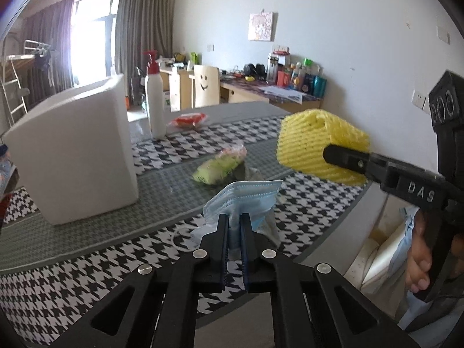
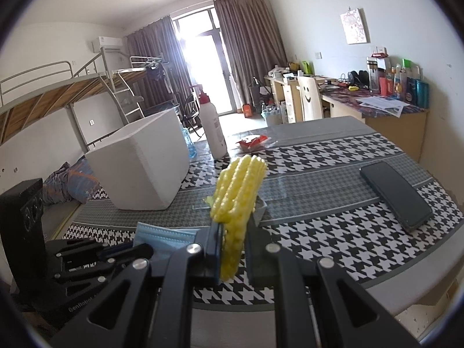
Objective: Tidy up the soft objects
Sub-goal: 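Carry the face mask and yellow net over the white foam box with both tools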
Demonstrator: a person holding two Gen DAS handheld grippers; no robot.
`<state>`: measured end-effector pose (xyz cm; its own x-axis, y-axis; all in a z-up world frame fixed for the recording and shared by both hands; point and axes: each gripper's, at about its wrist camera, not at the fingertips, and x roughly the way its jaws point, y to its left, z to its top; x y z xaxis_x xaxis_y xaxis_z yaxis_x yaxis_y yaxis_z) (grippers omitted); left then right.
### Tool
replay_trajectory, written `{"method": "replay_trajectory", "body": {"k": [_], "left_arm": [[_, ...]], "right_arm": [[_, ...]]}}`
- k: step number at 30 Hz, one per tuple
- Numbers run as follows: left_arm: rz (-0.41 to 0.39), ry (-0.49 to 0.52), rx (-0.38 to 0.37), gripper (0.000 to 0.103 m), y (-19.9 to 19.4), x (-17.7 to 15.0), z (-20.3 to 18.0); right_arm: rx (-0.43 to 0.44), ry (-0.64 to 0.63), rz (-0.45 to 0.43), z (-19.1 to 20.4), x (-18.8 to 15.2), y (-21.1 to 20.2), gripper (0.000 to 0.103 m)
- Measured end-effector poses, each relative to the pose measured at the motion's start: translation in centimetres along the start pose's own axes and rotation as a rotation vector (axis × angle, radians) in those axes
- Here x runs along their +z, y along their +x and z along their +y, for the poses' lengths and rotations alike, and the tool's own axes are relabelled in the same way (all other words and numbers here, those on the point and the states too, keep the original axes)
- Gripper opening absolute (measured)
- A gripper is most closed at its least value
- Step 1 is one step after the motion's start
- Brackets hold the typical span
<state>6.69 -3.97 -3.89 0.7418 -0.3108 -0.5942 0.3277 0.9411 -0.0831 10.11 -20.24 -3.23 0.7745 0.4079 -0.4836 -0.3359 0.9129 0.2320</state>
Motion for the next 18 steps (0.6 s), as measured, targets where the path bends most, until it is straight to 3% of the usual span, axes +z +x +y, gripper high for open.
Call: {"method": "replay_trajectory", "body": {"k": [18], "left_arm": [[-0.099,-0.012,0.053,0.008,-1.1,3.1,1.7]], "right_arm": [[0.014,-0.057,-0.038,1.5,1.5,0.0,0.016]]}}
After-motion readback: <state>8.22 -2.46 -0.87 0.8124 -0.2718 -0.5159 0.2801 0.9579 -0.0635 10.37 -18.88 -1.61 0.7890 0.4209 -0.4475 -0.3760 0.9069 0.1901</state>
